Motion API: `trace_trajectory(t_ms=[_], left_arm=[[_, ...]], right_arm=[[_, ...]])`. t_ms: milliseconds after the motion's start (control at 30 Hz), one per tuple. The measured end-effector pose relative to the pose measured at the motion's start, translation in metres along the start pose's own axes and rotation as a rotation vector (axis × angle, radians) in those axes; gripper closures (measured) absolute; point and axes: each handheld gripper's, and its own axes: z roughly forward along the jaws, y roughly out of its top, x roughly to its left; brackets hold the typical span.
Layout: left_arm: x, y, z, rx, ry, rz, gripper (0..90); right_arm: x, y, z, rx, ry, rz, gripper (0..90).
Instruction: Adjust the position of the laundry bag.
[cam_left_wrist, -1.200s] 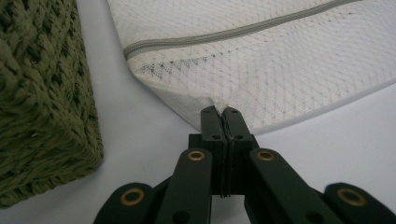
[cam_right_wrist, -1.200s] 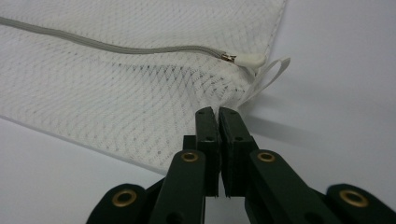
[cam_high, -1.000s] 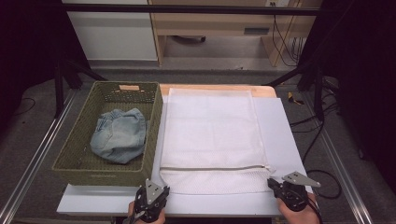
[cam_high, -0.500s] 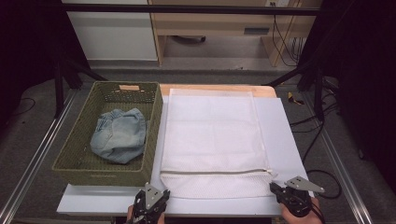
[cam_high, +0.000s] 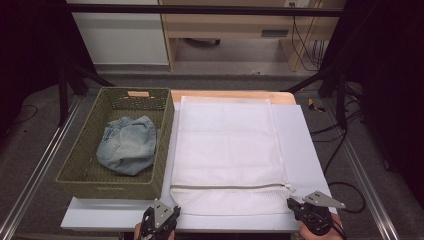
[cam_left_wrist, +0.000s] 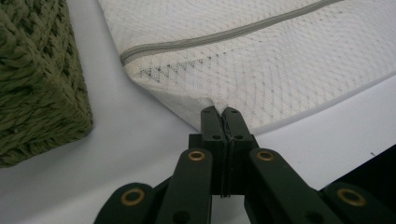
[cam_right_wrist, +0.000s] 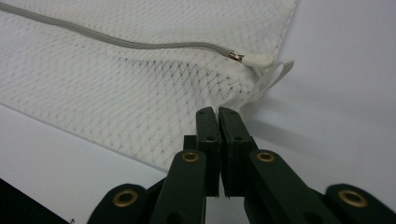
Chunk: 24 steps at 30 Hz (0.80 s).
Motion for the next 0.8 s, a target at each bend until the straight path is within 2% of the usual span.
trace_trajectory(t_ms=[533, 800], left_arm=[[-0.0024, -0.0045, -0.0035, 0.006, 0.000, 0.006, 89.4], [-0.0020, -0.0065, -0.0056, 0.004, 0.002, -0.005, 89.3]], right_arm=[[0.0033, -0.0004, -0.0029, 0.005, 0.004, -0.007, 88.1], [0.0041, 0.0000, -0.0044, 0.014, 0.003, -0.007, 88.1]])
